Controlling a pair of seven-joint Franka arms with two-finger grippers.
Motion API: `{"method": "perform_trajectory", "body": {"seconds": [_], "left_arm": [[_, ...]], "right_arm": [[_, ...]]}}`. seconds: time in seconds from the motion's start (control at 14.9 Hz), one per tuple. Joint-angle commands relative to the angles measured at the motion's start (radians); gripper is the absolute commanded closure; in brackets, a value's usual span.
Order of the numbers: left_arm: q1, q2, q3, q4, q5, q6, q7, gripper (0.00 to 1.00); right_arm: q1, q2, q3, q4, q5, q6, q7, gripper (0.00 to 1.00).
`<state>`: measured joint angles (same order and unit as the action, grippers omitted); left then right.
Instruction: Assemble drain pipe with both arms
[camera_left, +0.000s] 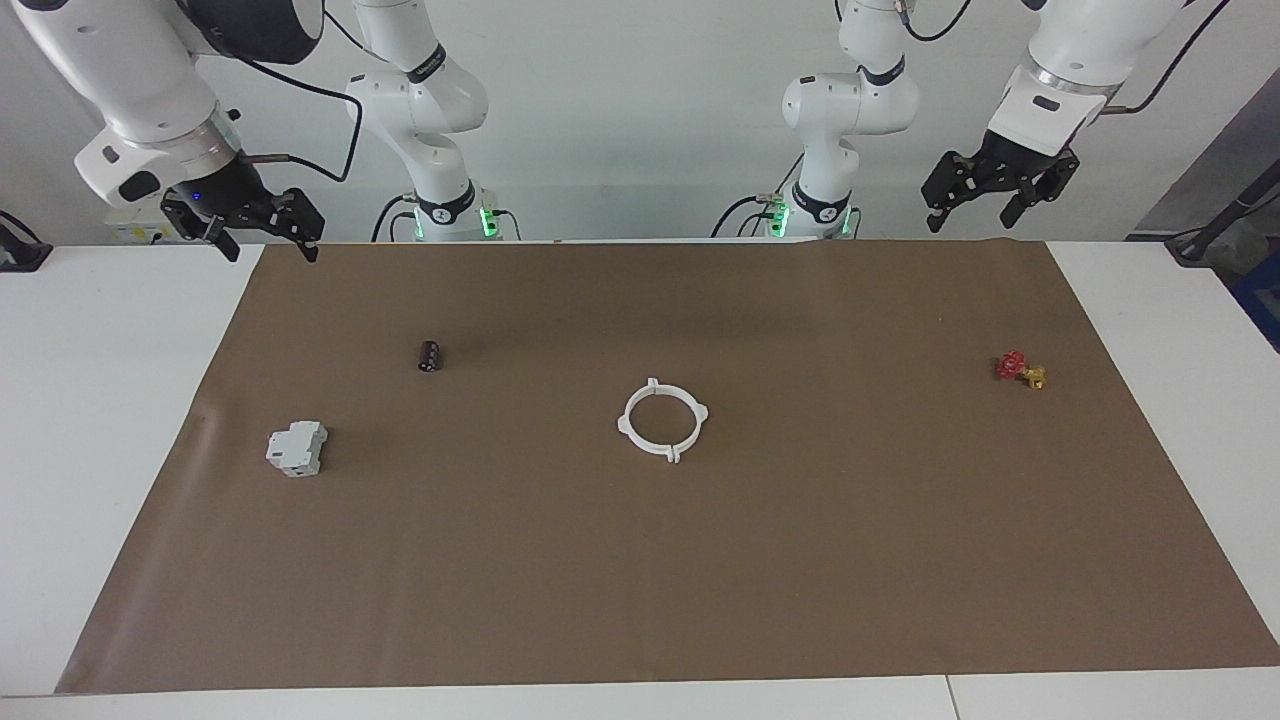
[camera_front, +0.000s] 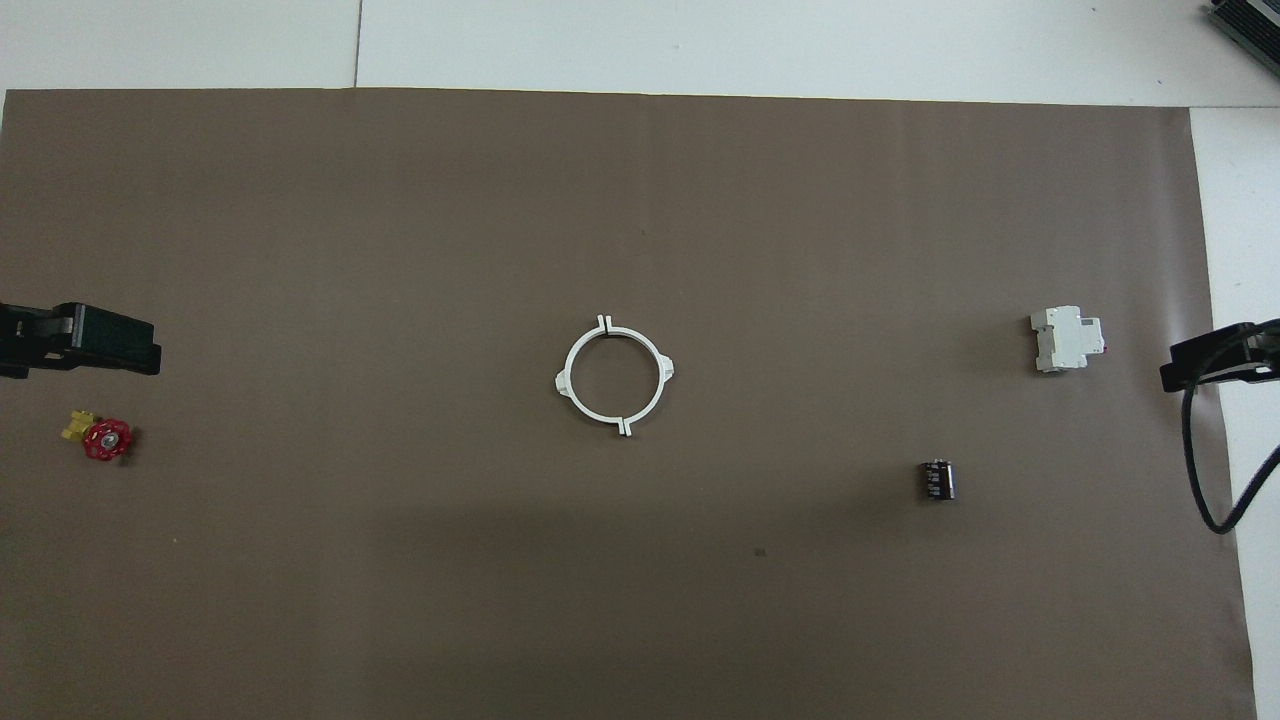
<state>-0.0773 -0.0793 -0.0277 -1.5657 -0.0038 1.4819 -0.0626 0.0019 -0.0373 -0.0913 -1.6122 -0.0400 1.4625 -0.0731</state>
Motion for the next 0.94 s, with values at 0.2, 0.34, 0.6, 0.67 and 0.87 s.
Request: {"method": "perform_trajectory", "body": {"seconds": [0.2, 0.34, 0.6, 0.67, 0.87], "left_arm": [[0.01, -0.043, 0.046, -0.066, -0.041, 0.028, 0.024, 0.0], [0.011, -0.047, 0.046, -0.07, -0.033, 0.02, 0.023, 0.0], [0.019, -0.047, 0.049, -0.071, -0.031, 0.02, 0.024, 0.0], [0.019, -0.047, 0.049, -0.071, -0.031, 0.02, 0.024, 0.0], [0.019, -0.045, 0.049, -0.073, -0.033, 0.023, 0.024, 0.0]], "right_arm": [[-0.003, -0.012, 0.001, -0.009, 0.017, 0.015, 0.016, 0.0], [-0.003, -0.012, 0.001, -0.009, 0.017, 0.015, 0.016, 0.0], [-0.003, -0.012, 0.001, -0.009, 0.017, 0.015, 0.016, 0.0], [-0.003, -0.012, 0.002, -0.009, 0.017, 0.015, 0.016, 0.0], [-0.003, -0.012, 0.001, -0.009, 0.017, 0.015, 0.016, 0.0]]}}
